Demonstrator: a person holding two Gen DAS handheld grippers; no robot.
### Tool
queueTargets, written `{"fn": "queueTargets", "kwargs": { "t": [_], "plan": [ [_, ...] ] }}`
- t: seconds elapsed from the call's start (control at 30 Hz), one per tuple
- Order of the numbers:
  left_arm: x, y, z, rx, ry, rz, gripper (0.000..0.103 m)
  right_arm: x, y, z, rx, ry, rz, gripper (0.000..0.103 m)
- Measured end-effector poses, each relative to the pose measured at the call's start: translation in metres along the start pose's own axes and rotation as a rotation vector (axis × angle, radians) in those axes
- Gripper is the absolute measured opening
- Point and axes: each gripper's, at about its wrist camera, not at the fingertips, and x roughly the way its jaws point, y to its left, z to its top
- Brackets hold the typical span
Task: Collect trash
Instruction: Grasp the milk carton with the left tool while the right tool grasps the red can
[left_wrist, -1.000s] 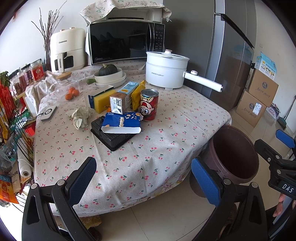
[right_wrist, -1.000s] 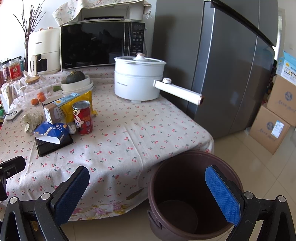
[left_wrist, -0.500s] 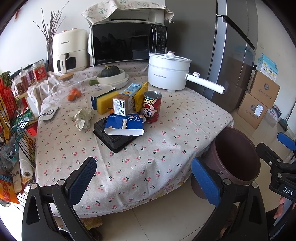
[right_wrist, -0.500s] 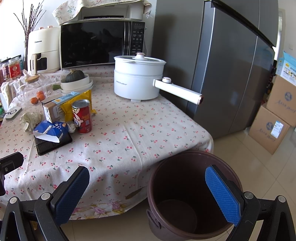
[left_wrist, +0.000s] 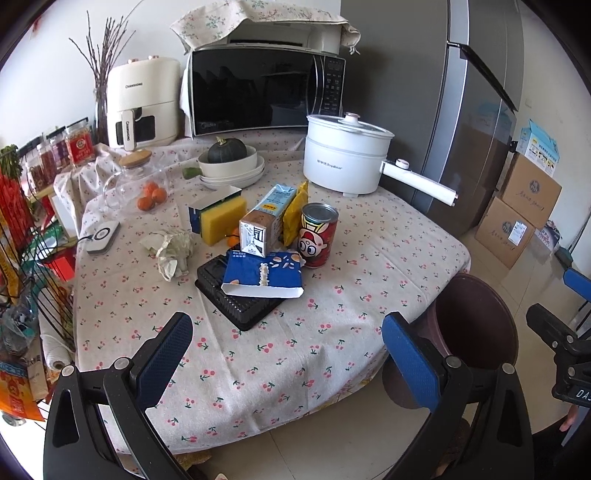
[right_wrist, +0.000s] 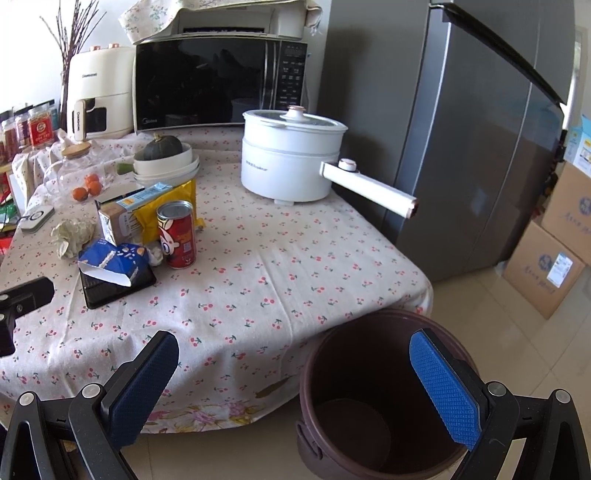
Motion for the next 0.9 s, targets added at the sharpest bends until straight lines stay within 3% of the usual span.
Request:
{"fn": "queueTargets", "kwargs": {
  "t": [0.23, 0.37, 0.47, 0.57, 0.6, 0.77, 0.9],
  "plan": [
    [0.055, 0.022, 0.033, -0.005, 0.178, 0.006, 0.103, 0.021, -0.004, 0.047, -0.041, 0.062, 0.086, 0.103],
    [0.094, 0.04, 0.039, -0.049, 0.265, -0.059, 0.103, 0.051, -0.01, 0.057, -0.006, 0.107, 0.143, 0.103],
    [0.117, 0.051, 0.044, -0.038, 0.288, -0.065, 0.103, 0.079, -0.018, 0.043, 0.059, 0.129, 0.18, 0.103],
    [0.135, 0.056, 0.059, -0.009, 0.295, -0.079, 0.102, 0.117, -0.025, 0.025, 0.124, 0.321, 0.219, 0.103],
    [0.138, 0.056, 0.065, -0.005, 0.289, -0.088, 0.102, 0.123, -0.027, 0.024, 0.146, 0.336, 0.258, 0.103],
    [0.153, 0.043, 0.094, 0.062, 0.245, -0.129, 0.102, 0.129, -0.027, 0.04, 0.116, 0.288, 0.222, 0.103],
    [0.177, 0.037, 0.112, 0.07, 0.268, -0.145, 0.094, 0.136, -0.028, 0.049, 0.1, 0.268, 0.174, 0.103]
  ]
}}
